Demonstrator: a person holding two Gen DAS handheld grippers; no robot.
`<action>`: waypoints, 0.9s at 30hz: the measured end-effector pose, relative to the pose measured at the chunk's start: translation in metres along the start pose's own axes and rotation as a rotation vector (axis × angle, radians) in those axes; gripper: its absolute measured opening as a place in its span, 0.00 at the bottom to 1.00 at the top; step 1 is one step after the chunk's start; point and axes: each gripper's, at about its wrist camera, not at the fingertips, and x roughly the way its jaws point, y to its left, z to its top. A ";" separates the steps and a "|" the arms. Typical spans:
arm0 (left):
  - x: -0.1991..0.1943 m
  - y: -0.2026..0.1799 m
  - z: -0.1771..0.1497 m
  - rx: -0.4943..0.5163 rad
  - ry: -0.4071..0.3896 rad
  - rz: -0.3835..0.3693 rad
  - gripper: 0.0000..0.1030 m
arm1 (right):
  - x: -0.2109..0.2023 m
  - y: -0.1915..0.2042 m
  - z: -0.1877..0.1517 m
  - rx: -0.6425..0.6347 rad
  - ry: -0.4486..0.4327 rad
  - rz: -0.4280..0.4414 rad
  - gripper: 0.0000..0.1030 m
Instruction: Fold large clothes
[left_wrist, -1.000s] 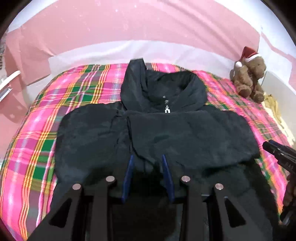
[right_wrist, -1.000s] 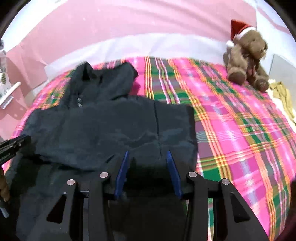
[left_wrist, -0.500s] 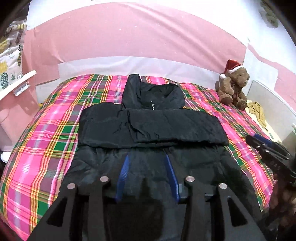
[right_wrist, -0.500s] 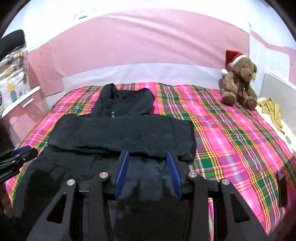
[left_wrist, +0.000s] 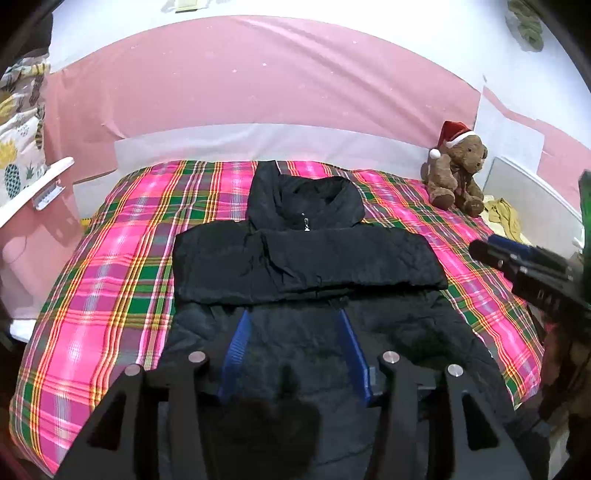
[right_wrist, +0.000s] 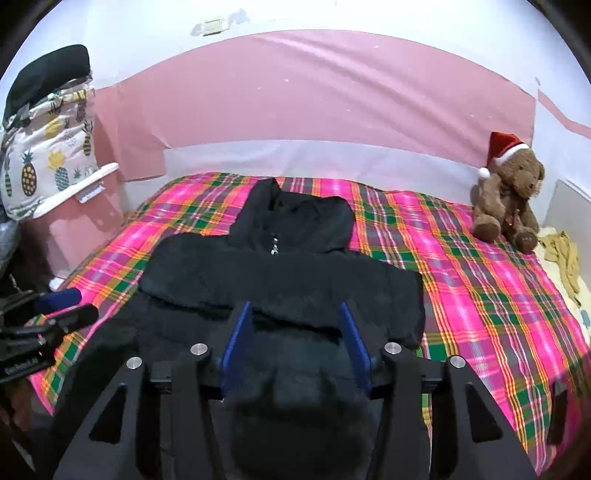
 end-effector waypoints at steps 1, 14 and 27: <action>0.001 0.001 0.004 0.002 0.002 0.001 0.51 | 0.002 -0.001 0.007 0.003 0.006 0.013 0.49; 0.056 0.012 0.085 0.036 0.016 -0.001 0.58 | 0.056 -0.021 0.065 0.006 0.026 0.073 0.49; 0.203 0.038 0.171 0.026 0.108 0.036 0.62 | 0.199 -0.079 0.120 0.096 0.179 0.072 0.49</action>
